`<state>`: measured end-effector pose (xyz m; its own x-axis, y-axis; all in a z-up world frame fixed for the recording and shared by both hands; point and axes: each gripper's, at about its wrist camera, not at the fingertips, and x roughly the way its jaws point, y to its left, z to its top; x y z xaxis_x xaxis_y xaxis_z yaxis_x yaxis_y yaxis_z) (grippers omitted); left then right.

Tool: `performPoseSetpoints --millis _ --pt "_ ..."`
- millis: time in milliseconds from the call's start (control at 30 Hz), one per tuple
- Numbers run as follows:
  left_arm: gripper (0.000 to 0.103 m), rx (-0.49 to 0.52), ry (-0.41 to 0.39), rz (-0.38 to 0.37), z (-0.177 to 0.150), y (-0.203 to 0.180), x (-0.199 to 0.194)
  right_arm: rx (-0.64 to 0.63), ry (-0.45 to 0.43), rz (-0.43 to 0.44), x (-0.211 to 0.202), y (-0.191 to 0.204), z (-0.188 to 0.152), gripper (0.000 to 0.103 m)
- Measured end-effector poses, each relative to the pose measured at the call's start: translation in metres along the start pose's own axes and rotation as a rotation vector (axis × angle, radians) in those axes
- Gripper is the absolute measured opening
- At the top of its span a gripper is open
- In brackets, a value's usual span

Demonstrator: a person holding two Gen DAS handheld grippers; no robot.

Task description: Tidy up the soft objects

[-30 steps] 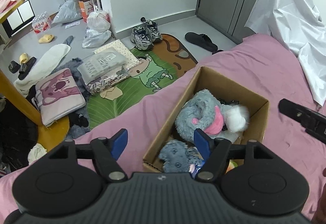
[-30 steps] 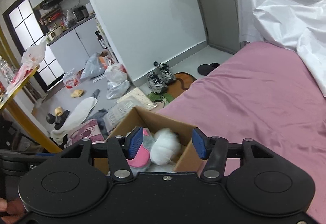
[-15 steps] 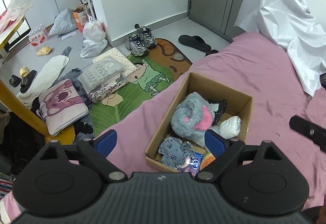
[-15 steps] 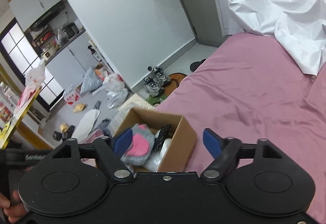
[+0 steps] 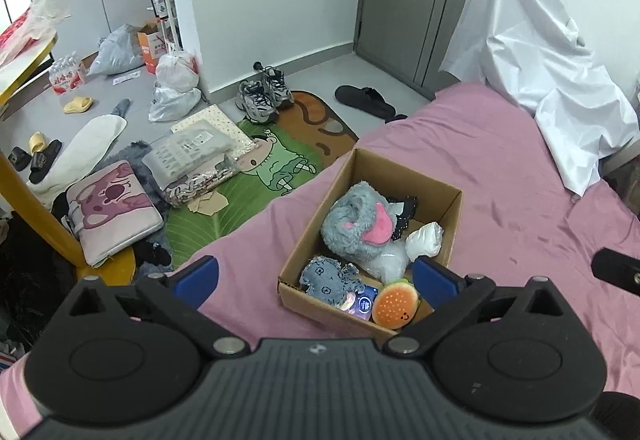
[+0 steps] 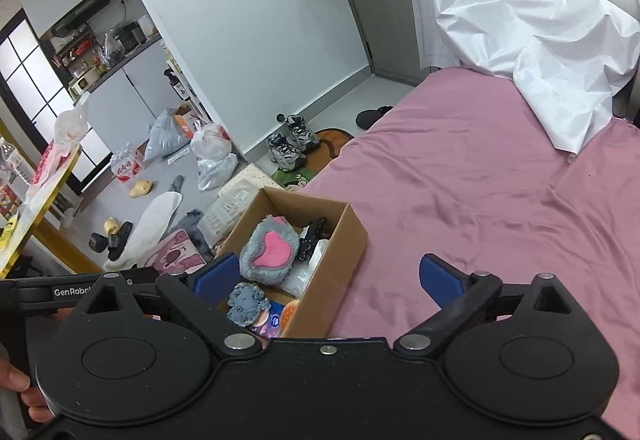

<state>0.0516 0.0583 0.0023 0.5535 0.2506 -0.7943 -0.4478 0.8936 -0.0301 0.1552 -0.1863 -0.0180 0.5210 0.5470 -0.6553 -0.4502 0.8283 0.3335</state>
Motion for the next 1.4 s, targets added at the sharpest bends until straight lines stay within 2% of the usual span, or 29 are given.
performPoseSetpoints --millis 167,667,967,1167,1400 --pt "0.102 0.035 -0.016 -0.018 -0.006 -0.007 -0.007 0.019 -0.01 -0.012 -0.013 -0.006 -0.011 0.102" --pt "0.102 0.127 -0.043 -0.092 -0.038 -0.035 -0.046 0.045 -0.011 -0.066 -0.055 -0.013 -0.039 0.103" --pt "0.102 0.138 -0.055 -0.136 -0.049 -0.032 -0.065 0.028 -0.02 -0.079 -0.077 -0.002 -0.06 0.103" --pt "0.102 0.158 -0.093 -0.117 -0.056 -0.03 -0.078 0.01 -0.001 -0.093 -0.084 0.006 -0.07 0.103" --pt "0.102 0.151 -0.091 -0.128 -0.061 -0.021 -0.084 -0.01 -0.007 -0.092 -0.09 0.016 -0.074 0.103"
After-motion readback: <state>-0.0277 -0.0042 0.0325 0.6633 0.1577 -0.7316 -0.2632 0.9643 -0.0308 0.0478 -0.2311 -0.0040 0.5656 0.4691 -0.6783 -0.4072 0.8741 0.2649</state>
